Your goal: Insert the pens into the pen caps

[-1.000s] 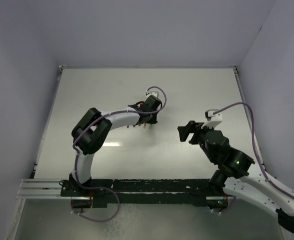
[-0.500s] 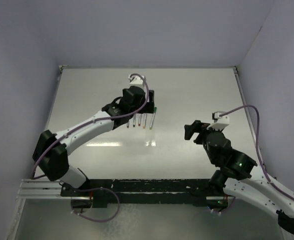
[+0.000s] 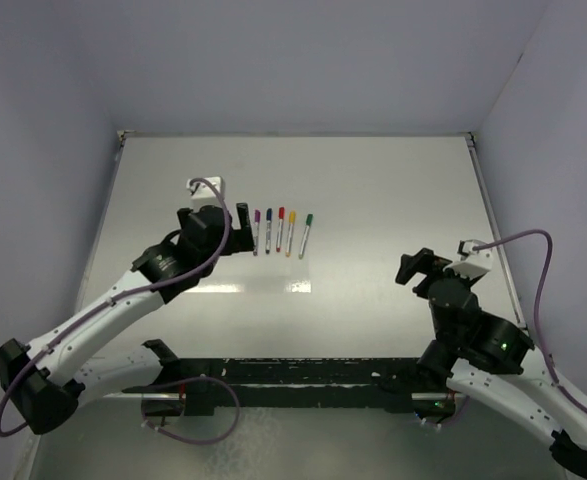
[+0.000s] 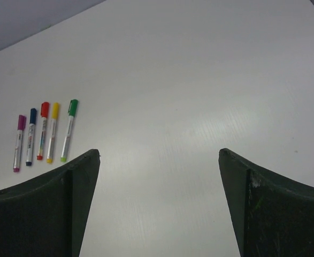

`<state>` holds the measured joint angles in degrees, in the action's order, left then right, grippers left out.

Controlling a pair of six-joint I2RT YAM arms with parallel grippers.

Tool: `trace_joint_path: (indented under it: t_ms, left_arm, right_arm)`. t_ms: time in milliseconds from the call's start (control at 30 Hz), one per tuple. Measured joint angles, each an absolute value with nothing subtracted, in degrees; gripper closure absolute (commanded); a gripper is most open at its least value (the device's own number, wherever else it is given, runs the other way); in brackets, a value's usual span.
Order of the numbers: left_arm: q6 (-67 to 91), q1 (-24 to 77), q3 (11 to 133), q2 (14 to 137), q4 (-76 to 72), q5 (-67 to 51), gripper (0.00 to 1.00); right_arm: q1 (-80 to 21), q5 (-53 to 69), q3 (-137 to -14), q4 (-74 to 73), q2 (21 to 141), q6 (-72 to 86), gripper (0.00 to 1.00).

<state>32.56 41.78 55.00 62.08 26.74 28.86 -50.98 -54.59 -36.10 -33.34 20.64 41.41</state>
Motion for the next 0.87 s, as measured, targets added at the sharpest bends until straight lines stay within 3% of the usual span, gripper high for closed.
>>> trace_joint_path:
  t_ms: [267,867]
  left_arm:
    - [38.5,41.8,52.0,51.5,37.2,37.1,0.01]
    - [44.1,41.8,48.1,49.7,43.2,41.8,0.01]
  right_arm:
    - [-51.0,-56.0,-36.1,-37.5,21.0,43.7,0.06]
    - [-51.0,-55.9,-36.1,-36.9,24.7,43.8,0.06]
